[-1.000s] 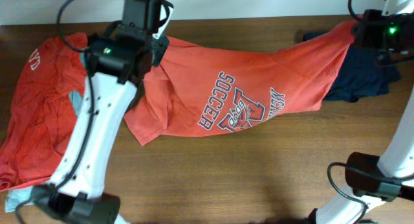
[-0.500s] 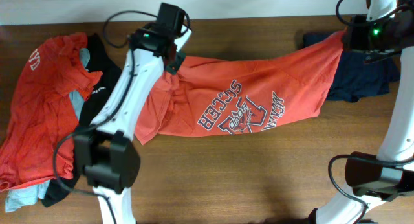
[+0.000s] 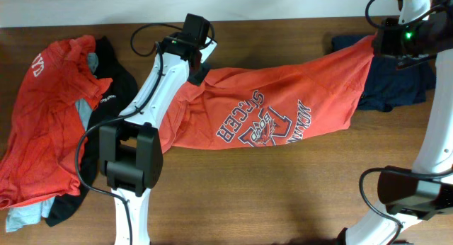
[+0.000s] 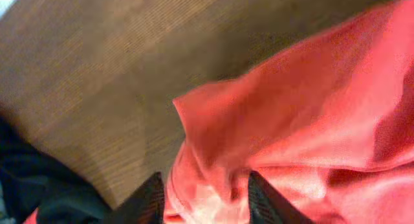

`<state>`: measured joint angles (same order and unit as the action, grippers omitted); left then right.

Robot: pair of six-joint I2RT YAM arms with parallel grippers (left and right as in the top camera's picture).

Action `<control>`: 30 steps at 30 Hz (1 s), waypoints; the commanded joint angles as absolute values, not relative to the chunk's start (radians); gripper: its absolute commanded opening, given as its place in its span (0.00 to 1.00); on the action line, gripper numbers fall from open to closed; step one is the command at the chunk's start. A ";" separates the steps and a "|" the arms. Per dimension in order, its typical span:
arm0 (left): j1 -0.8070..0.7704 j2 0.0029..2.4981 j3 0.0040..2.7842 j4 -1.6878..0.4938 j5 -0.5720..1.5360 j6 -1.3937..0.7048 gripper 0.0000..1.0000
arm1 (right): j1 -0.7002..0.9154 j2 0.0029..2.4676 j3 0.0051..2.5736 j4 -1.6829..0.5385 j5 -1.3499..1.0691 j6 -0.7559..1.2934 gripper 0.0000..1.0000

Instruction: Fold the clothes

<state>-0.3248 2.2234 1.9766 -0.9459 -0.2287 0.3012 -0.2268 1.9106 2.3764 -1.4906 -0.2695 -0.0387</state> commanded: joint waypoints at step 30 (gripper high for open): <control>-0.321 2.341 1.997 -1.104 -0.128 0.629 0.52 | -0.229 1.910 2.373 -1.495 -0.257 -0.056 0.04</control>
